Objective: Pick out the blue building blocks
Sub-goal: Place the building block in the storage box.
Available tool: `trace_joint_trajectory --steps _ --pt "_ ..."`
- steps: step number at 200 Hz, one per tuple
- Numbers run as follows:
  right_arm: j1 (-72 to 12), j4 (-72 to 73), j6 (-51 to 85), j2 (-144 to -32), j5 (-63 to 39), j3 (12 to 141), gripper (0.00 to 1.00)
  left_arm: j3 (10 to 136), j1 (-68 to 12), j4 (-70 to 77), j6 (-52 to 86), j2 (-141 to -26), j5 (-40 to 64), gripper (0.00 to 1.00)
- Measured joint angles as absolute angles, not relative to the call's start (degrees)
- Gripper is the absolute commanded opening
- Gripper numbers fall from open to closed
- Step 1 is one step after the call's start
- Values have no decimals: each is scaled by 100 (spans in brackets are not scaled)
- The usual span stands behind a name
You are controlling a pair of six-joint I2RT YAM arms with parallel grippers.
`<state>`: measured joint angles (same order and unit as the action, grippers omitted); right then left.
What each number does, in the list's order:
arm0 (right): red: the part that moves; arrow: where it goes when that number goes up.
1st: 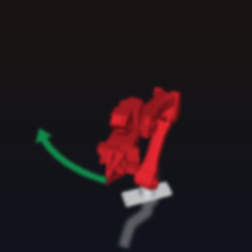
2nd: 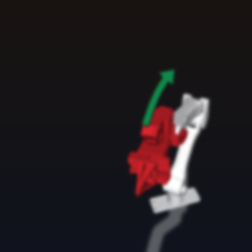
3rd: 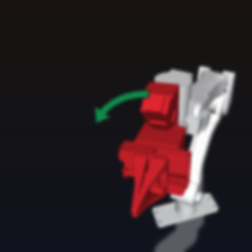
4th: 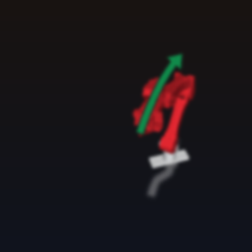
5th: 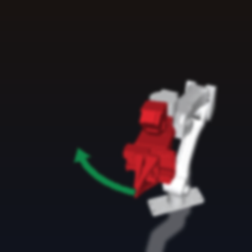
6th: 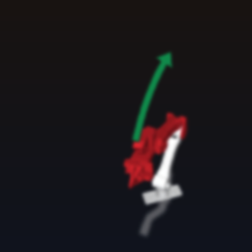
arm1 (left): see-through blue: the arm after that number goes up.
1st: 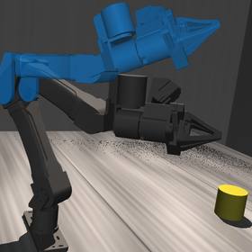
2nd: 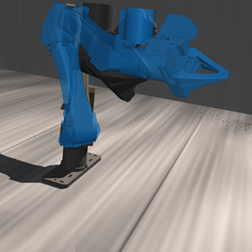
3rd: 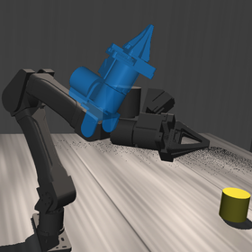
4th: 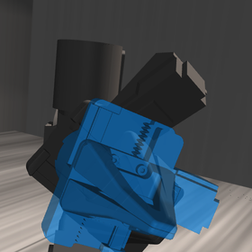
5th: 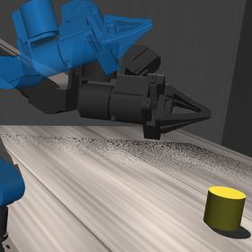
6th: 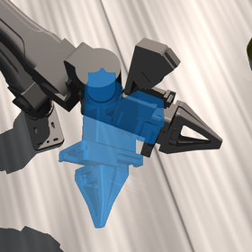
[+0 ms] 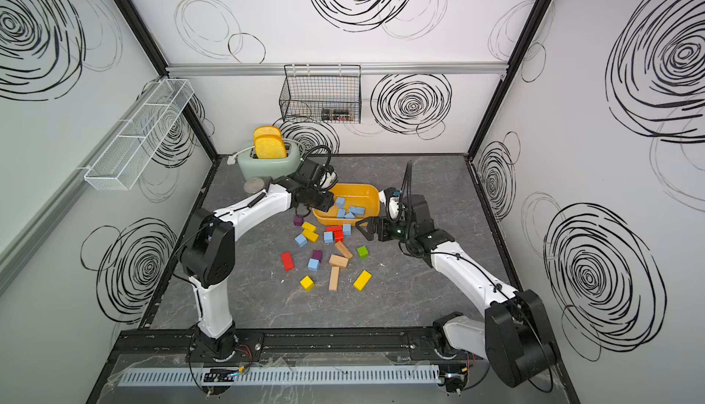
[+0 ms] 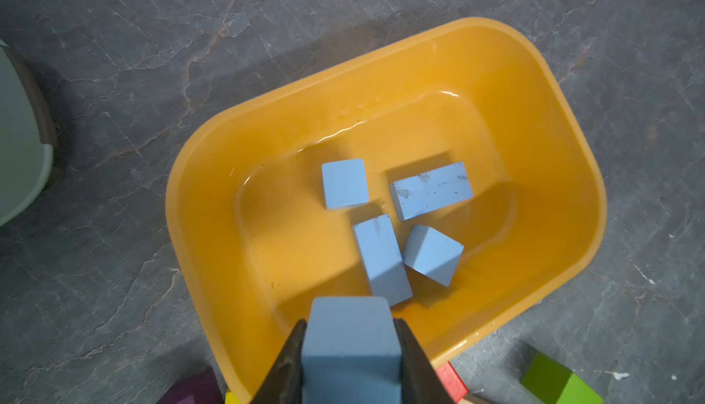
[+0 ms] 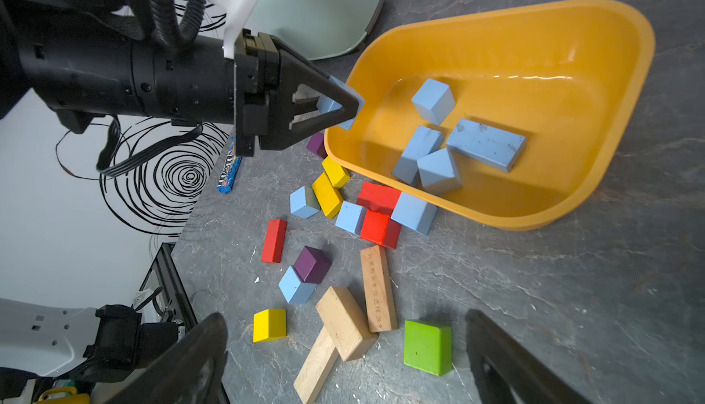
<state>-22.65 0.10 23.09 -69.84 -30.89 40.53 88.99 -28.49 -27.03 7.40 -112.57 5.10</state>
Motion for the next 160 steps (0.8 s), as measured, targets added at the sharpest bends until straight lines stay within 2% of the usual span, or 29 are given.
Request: trace_joint_trajectory --steps 150,153,160 --pt "-2202 -84 1997 -7505 -2810 4204 98 9677 -2764 -2556 888 -12342 239 2" --pt "-2200 -86 1994 -7511 -2805 4206 98 9699 -2764 -2561 888 -12361 231 7" --pt "-2189 -91 1988 -7537 -2797 4215 98 9732 -2764 -2554 888 -12401 217 9"
